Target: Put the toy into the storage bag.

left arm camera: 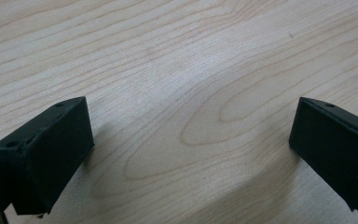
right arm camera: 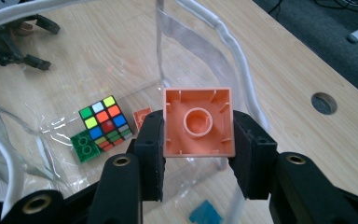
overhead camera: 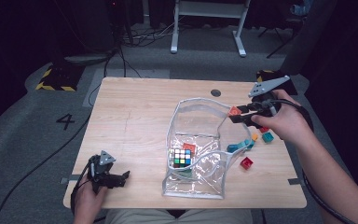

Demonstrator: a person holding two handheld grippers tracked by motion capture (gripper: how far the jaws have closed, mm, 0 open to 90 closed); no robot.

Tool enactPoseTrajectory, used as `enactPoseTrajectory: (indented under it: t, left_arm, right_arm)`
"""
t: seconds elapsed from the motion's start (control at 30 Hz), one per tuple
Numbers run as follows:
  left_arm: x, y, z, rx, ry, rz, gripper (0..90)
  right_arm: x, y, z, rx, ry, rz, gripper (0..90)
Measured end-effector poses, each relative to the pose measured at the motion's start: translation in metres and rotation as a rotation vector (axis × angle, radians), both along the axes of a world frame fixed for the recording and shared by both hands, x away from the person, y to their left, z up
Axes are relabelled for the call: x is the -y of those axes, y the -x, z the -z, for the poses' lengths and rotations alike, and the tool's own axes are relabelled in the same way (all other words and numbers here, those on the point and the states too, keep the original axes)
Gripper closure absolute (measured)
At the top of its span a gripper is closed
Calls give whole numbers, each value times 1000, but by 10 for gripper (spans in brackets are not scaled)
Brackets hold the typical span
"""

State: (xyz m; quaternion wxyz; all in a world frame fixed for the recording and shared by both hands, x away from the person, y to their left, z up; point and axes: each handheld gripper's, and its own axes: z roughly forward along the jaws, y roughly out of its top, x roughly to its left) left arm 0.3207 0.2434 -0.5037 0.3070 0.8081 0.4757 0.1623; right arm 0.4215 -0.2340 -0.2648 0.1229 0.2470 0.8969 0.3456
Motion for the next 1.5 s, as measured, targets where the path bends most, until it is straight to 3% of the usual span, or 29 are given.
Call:
enactPoseTrajectory:
  t: [0.4, 0.83, 1.13, 1.33, 1.5]
  left_arm:
    - [0, -2, 0, -3, 2, 3, 0]
    - [0, -2, 0, 1, 10, 8, 0]
    - [0, 1, 0, 2, 3, -11, 0]
    - [-2, 1, 0, 4, 3, -1, 1]
    - [-2, 1, 0, 0, 4, 5, 0]
  right_arm:
    - [-48, -12, 2, 2, 32, -83, 592]
    - [-98, -23, 14, -9, 82, -156, 592]
    - [-127, -33, 24, -16, 86, -198, 592]
    - [-141, -42, 34, -38, 107, -199, 591]
    - [-150, -48, 44, -28, 121, -218, 592]
